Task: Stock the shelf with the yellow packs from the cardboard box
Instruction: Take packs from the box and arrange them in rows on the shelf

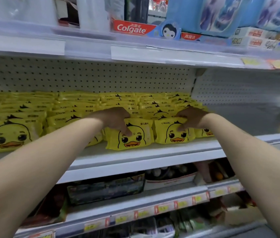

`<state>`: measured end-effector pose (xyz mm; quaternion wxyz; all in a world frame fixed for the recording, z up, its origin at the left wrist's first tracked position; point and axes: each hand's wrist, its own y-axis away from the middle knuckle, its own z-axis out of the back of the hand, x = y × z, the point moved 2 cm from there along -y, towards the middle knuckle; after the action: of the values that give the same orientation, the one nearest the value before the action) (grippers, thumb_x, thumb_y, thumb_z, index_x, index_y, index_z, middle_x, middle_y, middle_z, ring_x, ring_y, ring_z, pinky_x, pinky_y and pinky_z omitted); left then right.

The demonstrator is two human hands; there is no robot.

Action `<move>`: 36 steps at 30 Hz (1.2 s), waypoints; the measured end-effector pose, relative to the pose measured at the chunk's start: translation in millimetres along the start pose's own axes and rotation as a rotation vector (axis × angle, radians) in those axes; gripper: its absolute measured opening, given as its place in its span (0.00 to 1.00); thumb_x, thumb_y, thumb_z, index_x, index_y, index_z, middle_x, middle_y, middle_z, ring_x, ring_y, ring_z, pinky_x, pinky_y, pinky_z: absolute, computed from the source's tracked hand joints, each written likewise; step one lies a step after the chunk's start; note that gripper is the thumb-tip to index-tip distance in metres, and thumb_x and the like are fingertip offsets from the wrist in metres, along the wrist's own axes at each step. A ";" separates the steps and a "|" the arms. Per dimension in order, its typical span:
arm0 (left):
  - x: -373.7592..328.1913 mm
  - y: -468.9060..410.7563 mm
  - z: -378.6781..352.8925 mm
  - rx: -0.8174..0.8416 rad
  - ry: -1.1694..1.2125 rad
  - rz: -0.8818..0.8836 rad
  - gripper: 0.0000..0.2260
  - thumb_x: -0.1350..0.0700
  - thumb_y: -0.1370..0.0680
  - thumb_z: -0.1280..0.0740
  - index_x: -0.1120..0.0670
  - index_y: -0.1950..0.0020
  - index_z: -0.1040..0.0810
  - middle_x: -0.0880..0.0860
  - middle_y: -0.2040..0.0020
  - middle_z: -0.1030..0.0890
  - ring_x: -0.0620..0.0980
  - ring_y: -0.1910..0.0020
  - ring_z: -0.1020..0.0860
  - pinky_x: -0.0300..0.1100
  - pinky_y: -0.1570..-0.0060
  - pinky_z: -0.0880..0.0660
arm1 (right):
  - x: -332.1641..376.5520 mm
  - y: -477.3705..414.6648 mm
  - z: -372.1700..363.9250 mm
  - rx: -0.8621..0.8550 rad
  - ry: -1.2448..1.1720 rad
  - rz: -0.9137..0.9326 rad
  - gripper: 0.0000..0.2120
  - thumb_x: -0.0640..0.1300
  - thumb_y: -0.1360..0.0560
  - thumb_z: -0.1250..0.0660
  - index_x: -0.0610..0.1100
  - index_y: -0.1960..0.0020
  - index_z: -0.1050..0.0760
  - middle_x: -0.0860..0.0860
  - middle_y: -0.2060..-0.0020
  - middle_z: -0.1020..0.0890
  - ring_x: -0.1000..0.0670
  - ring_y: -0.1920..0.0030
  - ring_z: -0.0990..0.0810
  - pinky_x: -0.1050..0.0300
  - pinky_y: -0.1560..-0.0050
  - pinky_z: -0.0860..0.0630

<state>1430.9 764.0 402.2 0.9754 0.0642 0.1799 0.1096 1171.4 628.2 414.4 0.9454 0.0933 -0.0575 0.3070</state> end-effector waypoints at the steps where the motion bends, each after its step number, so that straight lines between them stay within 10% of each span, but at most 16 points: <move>1: 0.5 -1.3 0.4 -0.013 -0.006 -0.005 0.37 0.46 0.29 0.24 0.52 0.24 0.35 0.51 0.27 0.32 0.53 0.30 0.32 0.45 0.34 0.32 | 0.3 -1.8 -1.3 -0.015 -0.013 0.001 0.31 0.52 0.27 0.26 0.49 0.27 0.31 0.50 0.30 0.27 0.46 0.32 0.28 0.51 0.33 0.31; 9: 5.8 1.5 -7.7 -0.121 0.027 -0.046 0.34 0.47 0.32 0.22 0.52 0.30 0.30 0.53 0.32 0.28 0.54 0.35 0.28 0.43 0.44 0.30 | 4.5 -10.1 -14.5 -0.139 -0.094 0.021 0.30 0.44 0.29 0.24 0.51 0.29 0.28 0.51 0.29 0.27 0.47 0.30 0.30 0.54 0.35 0.30; 22: -14.0 62.4 -16.0 -0.431 0.045 0.077 0.33 0.45 0.33 0.21 0.50 0.31 0.29 0.54 0.36 0.26 0.56 0.37 0.28 0.50 0.40 0.25 | 33.8 49.9 -26.6 -0.354 -0.139 -0.043 0.31 0.49 0.28 0.25 0.58 0.29 0.32 0.45 0.43 0.20 0.48 0.57 0.19 0.51 0.54 0.18; 27: -9.5 131.2 -32.1 -0.439 0.100 0.162 0.33 0.45 0.31 0.23 0.55 0.31 0.29 0.56 0.36 0.26 0.57 0.37 0.29 0.48 0.41 0.28 | 71.7 93.3 -38.1 -0.327 -0.123 0.108 0.28 0.48 0.27 0.26 0.51 0.30 0.31 0.46 0.34 0.24 0.43 0.33 0.27 0.48 0.37 0.26; 36: 40.2 294.9 -71.6 -0.430 0.043 0.480 0.32 0.44 0.31 0.23 0.53 0.32 0.29 0.58 0.33 0.31 0.60 0.35 0.30 0.54 0.39 0.27 | 178.0 167.1 -90.3 -0.162 -0.023 0.423 0.35 0.52 0.27 0.25 0.51 0.25 0.36 0.48 0.27 0.30 0.43 0.28 0.31 0.47 0.31 0.30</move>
<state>1385.0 1065.1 370.8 0.9089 -0.1049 0.1530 0.3735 1220.5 881.4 379.4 0.8637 0.0063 -0.1112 0.4916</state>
